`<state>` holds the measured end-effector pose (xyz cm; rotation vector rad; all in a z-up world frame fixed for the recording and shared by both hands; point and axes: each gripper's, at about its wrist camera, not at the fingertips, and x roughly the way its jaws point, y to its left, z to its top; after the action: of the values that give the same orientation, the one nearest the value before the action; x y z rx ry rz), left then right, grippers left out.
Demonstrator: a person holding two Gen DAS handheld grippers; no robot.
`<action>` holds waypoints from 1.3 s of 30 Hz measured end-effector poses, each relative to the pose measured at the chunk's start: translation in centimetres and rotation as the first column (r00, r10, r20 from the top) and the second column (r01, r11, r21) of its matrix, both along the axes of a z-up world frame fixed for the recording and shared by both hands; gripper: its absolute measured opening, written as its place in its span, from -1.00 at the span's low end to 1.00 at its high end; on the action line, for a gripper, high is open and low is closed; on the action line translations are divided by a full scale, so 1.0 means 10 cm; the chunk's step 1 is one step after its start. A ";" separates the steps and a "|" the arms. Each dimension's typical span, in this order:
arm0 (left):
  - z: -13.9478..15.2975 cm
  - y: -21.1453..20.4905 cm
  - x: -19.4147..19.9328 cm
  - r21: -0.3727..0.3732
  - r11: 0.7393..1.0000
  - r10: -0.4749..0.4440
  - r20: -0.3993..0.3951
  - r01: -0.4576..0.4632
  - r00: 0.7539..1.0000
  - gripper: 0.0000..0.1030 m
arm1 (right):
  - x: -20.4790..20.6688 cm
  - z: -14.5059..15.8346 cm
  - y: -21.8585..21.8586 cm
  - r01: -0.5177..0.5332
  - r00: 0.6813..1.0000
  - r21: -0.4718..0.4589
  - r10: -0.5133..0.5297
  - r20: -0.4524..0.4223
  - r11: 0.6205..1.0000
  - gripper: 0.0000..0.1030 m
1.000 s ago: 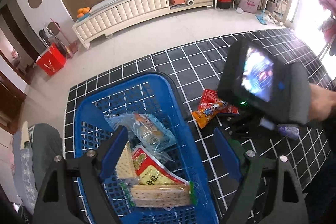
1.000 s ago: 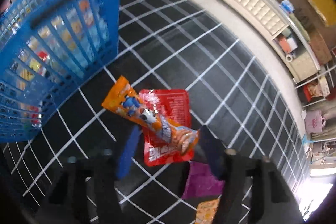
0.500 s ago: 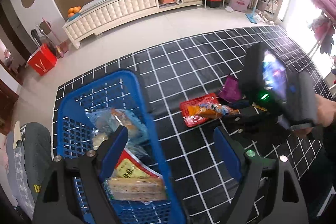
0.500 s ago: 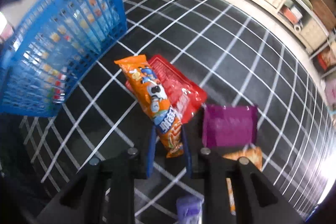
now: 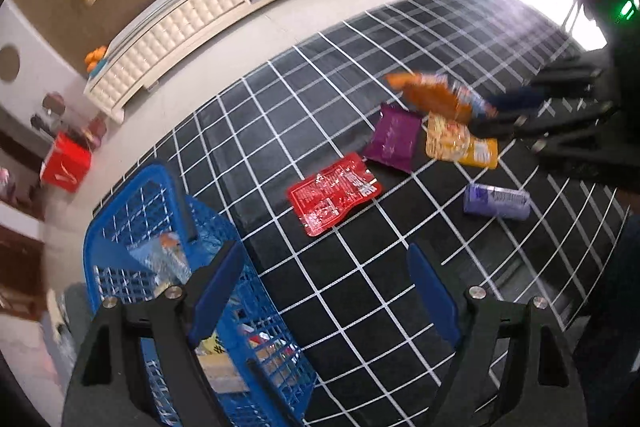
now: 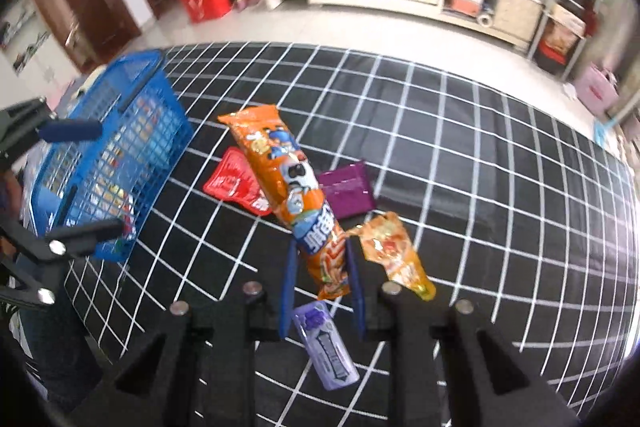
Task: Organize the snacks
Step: 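Grasp the orange sausage snack stick with the right gripper, then grasp the red pouch with the left gripper while the right holds the sausage stick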
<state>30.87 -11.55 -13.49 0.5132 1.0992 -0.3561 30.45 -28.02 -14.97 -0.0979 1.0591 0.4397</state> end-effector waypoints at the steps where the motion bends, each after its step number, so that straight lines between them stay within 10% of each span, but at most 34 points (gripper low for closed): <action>1: -0.03 -0.05 0.02 0.013 1.000 -0.012 -0.008 0.012 1.000 0.59 | -0.04 0.00 -0.04 0.018 1.000 0.006 -0.018 0.007 1.000 -0.46; 11: -0.50 -0.46 0.21 0.295 0.933 -0.186 -0.093 0.206 0.978 0.59 | -0.01 -0.32 -0.23 0.155 0.984 0.138 -0.141 -0.107 0.978 -0.46; 21: -0.94 -0.59 0.56 0.367 0.894 -0.214 -0.151 0.256 0.965 0.54 | 0.08 -0.53 -0.34 0.243 0.959 0.149 -0.214 -0.186 0.959 -0.46; 29: -1.25 -0.63 0.79 0.408 0.877 -0.176 -0.215 0.252 0.961 -0.07 | 0.09 -0.61 -0.50 0.259 0.952 0.201 -0.214 -0.221 0.945 -0.46; 33: -1.30 -0.58 0.87 0.370 0.899 -0.145 -0.251 0.233 0.957 -0.83 | 0.08 -0.64 -0.62 0.269 0.948 0.230 -0.215 -0.236 0.935 -0.46; 39: -1.29 -0.58 0.90 0.330 0.922 -0.119 -0.252 0.201 0.960 -0.98 | 0.05 -0.63 -0.74 0.287 0.944 0.234 -0.234 -0.232 0.929 -0.46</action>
<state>39.89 -17.33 -26.43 0.9046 1.3572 -0.3691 30.94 -35.39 -21.26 0.3311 1.1823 0.3488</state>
